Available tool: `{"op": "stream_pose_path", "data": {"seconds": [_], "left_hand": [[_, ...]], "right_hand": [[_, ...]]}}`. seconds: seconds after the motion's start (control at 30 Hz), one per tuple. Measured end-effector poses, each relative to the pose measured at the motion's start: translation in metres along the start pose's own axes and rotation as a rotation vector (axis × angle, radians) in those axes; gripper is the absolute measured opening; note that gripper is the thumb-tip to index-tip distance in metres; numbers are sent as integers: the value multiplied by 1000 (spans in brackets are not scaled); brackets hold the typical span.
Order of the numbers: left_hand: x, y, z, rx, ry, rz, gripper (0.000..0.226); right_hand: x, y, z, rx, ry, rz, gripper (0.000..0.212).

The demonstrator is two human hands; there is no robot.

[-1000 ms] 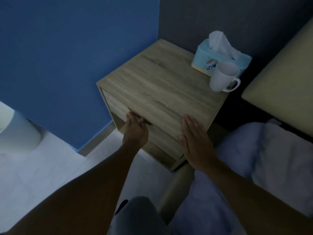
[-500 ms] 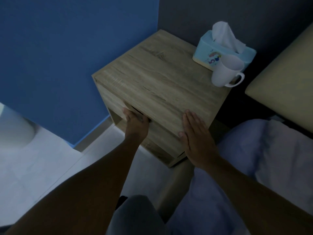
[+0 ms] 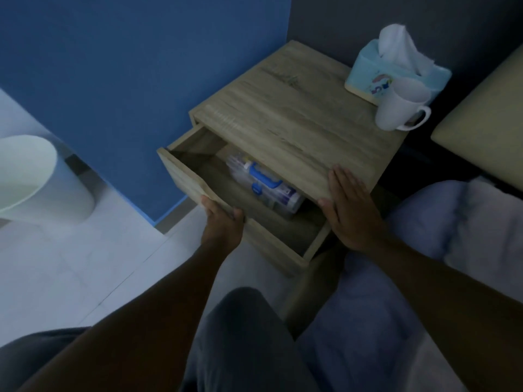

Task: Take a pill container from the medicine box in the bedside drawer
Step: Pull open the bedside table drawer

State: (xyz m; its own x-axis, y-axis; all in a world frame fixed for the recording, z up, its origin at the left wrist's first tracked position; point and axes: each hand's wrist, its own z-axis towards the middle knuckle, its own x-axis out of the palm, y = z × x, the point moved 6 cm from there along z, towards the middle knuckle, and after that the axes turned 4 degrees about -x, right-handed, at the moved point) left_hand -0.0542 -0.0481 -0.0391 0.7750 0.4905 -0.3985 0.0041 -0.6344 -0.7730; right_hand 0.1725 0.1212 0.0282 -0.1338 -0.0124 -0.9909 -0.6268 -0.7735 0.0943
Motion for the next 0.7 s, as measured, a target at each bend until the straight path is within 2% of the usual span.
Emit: {"op": "stream_pose_path", "data": {"seconds": [0.3,0.47,0.7], "left_hand": [[-25,31,-23,2,-23,14,94],[-30,41,-26,8,-20,2,94],[-32,47,-27,-2,-29,12,95]], "right_hand": [[-2,6,0,32,28,-29,75],[-1,5,0,23,29,-37,67],[0,4,0,17,52,-18,68]]}}
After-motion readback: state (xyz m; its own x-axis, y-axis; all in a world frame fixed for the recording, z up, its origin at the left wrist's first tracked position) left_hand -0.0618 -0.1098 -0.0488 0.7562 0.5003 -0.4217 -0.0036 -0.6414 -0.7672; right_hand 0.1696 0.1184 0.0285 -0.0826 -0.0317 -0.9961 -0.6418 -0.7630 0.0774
